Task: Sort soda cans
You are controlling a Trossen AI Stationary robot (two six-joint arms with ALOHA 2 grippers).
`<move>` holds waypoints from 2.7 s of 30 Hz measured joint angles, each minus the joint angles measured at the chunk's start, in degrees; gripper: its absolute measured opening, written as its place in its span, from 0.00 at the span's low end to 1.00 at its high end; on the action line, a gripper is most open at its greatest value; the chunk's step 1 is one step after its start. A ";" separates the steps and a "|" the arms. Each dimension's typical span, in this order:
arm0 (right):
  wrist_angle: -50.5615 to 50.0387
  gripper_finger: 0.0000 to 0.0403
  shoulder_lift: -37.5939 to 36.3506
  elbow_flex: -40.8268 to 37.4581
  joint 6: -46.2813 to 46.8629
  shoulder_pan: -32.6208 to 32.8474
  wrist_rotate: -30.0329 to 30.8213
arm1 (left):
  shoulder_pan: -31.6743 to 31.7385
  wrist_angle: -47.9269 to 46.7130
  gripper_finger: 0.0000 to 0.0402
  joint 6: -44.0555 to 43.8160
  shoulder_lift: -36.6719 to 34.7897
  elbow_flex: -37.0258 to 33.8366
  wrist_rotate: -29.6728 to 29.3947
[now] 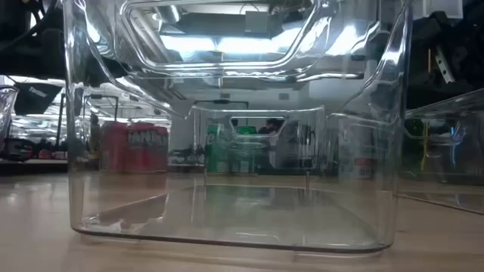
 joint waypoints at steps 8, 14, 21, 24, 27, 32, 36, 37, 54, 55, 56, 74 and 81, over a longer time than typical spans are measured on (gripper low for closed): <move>0.00 0.93 0.02 -0.02 0.02 0.00 -0.02 | 0.00 0.00 0.21 0.00 0.00 -0.01 0.01; 0.00 0.93 0.01 0.00 0.01 0.00 0.00 | 0.00 0.00 0.21 0.02 0.00 -0.01 -0.01; 0.00 0.93 0.02 0.00 0.02 -0.02 0.00 | 0.00 0.00 0.21 0.01 0.00 0.00 0.01; 0.00 0.93 0.01 -0.01 0.02 -0.02 -0.01 | 0.00 0.00 0.21 0.00 0.00 -0.01 0.01; 0.00 0.93 0.01 -0.01 0.02 -0.01 -0.02 | 0.00 0.00 0.21 0.01 0.00 0.01 0.01; 0.00 0.93 0.01 0.00 0.00 -0.02 -0.01 | 0.00 0.00 0.21 0.00 0.00 0.01 -0.01; 0.00 0.93 0.02 0.00 0.00 -0.01 0.00 | 0.00 0.00 0.21 0.00 0.00 0.01 0.00; 0.00 0.93 0.01 -0.02 0.02 0.00 0.00 | 0.00 0.00 0.21 0.00 0.00 -0.01 0.00; 0.00 0.93 0.01 0.00 0.02 -0.01 -0.01 | 0.00 0.00 0.21 0.00 0.00 -0.01 -0.01; 0.00 0.93 0.01 -0.01 0.02 -0.01 -0.01 | 0.00 0.00 0.21 0.01 0.00 0.01 0.01; 0.00 0.93 0.00 -0.02 0.00 0.00 -0.01 | 0.00 0.00 0.21 0.00 0.00 0.00 -0.01; 0.02 0.93 0.01 -0.01 0.02 0.00 -0.01 | 0.00 1.05 0.21 -3.92 0.00 -0.01 -0.02; 0.81 0.93 0.00 -0.11 0.00 0.00 3.78 | 0.00 1.17 0.21 -7.47 0.00 -0.01 -0.10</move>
